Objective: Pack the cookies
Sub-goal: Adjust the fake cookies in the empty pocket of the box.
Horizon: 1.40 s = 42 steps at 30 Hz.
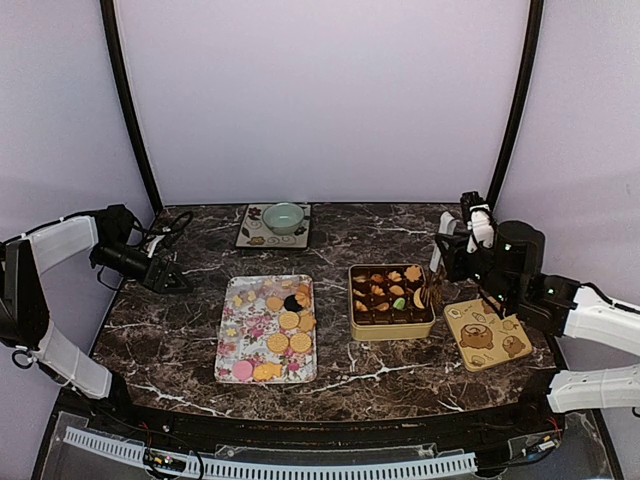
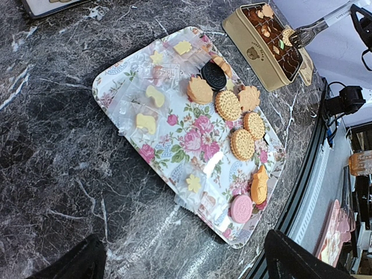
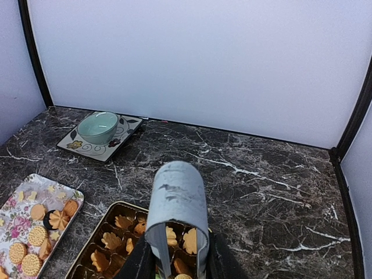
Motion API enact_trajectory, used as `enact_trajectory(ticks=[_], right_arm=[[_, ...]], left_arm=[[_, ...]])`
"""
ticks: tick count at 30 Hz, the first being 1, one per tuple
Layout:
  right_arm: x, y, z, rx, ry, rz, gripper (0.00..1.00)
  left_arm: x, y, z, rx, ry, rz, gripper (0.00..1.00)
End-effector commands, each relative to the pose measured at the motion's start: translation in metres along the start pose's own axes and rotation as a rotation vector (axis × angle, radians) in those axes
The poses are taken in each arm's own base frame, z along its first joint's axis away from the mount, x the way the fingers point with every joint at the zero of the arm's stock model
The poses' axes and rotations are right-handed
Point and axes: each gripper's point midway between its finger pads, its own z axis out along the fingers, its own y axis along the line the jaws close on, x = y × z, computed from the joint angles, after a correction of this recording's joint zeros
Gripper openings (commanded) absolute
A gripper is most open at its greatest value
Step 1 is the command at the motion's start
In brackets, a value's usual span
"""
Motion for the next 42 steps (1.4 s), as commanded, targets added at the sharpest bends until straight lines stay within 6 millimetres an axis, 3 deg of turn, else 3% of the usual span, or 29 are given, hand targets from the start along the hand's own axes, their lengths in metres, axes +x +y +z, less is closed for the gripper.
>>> enact_trajectory(ticks=[1, 8, 18, 22, 25, 30, 42], right_arm=[[-0.032, 0.018, -0.003, -0.1, -0.075, 0.019, 0.16], [-0.043, 0.031, -0.006, -0.172, -0.076, -0.048, 0.17], [-0.027, 0.029, -0.002, -0.153, -0.026, -0.102, 0.15], [-0.036, 0.032, -0.004, -0.17, -0.048, -0.1, 0.29], [-0.041, 0.035, -0.004, -0.188, -0.063, -0.101, 0.33], [-0.037, 0.044, 0.0, -0.226, -0.047, -0.1, 0.32], [-0.031, 0.044, 0.009, -0.207, -0.035, -0.117, 0.31]], left_arm=[[-0.003, -0.007, -0.003, 0.018, -0.008, 0.013, 0.98], [-0.001, -0.007, -0.003, 0.017, -0.003, 0.008, 0.98], [-0.002, -0.007, -0.003, 0.015, -0.006, 0.007, 0.98], [-0.001, -0.007, -0.002, 0.018, -0.003, 0.004, 0.98], [-0.001, -0.006, -0.002, 0.019, -0.002, 0.002, 0.98], [0.0, -0.006, -0.002, 0.015, 0.0, 0.006, 0.98], [0.0, -0.007, -0.003, 0.015, 0.001, 0.008, 0.98]])
